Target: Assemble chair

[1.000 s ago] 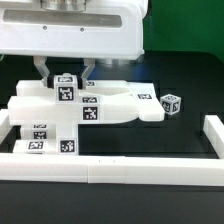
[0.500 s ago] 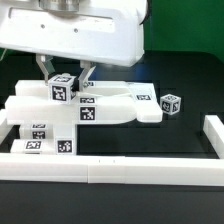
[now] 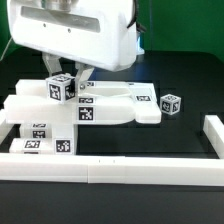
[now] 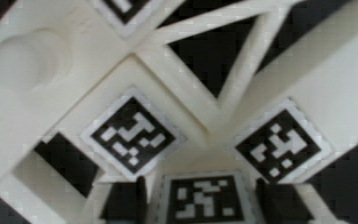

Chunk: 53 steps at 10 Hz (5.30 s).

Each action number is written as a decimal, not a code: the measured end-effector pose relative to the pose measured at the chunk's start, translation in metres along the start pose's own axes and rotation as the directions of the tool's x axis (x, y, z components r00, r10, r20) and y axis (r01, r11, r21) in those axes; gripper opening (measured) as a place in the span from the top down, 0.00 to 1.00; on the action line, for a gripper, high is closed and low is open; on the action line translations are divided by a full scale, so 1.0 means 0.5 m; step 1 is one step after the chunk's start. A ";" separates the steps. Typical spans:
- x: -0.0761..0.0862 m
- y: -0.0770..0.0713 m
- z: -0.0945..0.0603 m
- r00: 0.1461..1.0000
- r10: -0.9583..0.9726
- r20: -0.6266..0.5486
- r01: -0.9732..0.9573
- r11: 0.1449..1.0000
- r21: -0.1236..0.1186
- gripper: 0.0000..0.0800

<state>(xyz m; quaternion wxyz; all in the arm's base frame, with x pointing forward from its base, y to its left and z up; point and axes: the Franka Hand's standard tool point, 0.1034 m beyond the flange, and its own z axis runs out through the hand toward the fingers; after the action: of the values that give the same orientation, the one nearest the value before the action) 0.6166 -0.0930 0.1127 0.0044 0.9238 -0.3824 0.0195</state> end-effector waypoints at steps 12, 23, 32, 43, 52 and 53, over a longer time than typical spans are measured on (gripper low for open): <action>-0.005 -0.008 0.000 0.999 -0.044 0.010 0.044 0.999 0.019 0.19; 0.000 0.000 0.000 0.669 -0.743 -0.002 0.743 0.669 0.007 0.19; 0.010 0.015 0.001 0.400 -0.916 0.005 0.916 0.400 -0.003 0.65; 0.010 0.016 0.001 0.858 -0.514 0.003 0.514 0.858 -0.001 0.64; 0.004 0.010 0.002 0.950 -0.311 0.004 0.311 0.950 -0.001 0.19; -0.005 0.003 -0.005 0.954 -0.299 0.007 0.299 0.954 0.003 0.19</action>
Offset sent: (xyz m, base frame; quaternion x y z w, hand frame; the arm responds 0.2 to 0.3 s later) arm 0.0000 0.0000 0.0000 0.0000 0.0000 0.1938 0.9810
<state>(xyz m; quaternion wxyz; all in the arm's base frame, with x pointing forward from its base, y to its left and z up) 0.6136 -0.0923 0.1150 0.0050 0.9710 -0.2384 0.0154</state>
